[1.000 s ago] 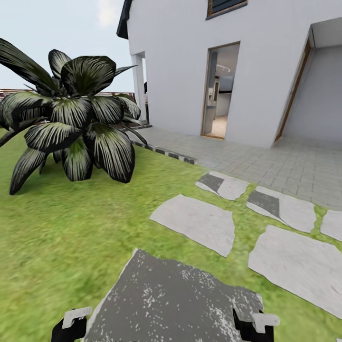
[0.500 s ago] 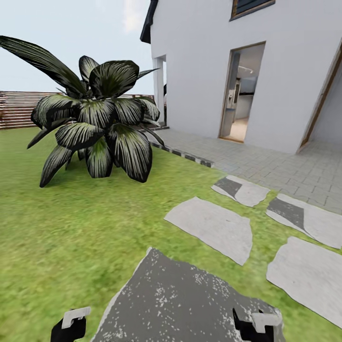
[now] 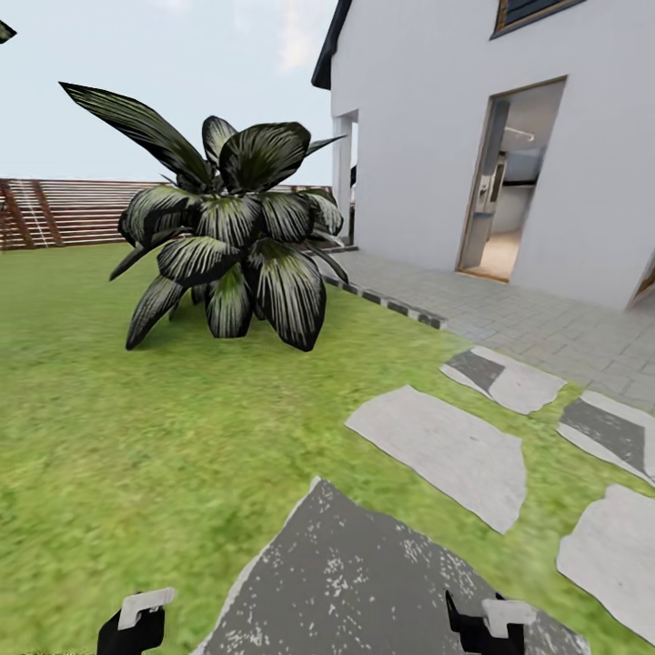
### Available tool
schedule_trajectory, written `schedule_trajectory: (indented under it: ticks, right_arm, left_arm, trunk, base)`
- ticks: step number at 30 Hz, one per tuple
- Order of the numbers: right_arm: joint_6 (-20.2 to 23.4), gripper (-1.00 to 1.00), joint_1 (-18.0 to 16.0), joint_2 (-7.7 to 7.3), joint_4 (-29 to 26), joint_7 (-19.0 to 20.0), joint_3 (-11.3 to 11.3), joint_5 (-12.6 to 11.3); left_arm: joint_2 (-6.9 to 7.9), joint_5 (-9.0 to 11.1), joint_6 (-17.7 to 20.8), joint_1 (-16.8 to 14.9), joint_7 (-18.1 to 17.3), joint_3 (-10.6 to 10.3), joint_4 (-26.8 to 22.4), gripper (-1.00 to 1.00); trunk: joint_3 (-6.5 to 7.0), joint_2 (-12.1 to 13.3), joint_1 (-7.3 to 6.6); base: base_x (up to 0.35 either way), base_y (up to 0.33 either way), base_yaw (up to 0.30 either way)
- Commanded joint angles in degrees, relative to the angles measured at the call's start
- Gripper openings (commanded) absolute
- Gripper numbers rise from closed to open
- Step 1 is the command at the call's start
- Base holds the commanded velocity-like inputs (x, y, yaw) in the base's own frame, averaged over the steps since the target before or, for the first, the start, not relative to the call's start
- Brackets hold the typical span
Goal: In the garden, pick up the pesticide atomizer on the floor and spray pesticide onto both trees until each tree trunk is fully covered.
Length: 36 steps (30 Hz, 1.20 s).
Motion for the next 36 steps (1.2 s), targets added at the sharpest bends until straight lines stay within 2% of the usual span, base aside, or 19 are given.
schedule_trajectory:
  ticks: [1, 36]
  right_arm:
    - [-0.16, 1.00, -0.03, 0.00, 0.00, -0.03, -0.05, 0.01]
    - [-0.16, 1.00, -0.03, 0.00, 0.00, -0.03, -0.05, 0.01]
  left_arm:
    - [0.00, 0.58, -0.18, -0.05, -0.06, -0.13, 0.06, -1.00]
    - [-0.07, 0.58, -0.11, -0.05, -0.06, -0.13, 0.14, -1.00]
  trunk:
    - [-0.01, -0.02, 0.00]
    - [1.50, -0.02, 0.00]
  base:
    - [0.169, 0.190, 0.248]
    - [0.190, 0.244, 0.248]
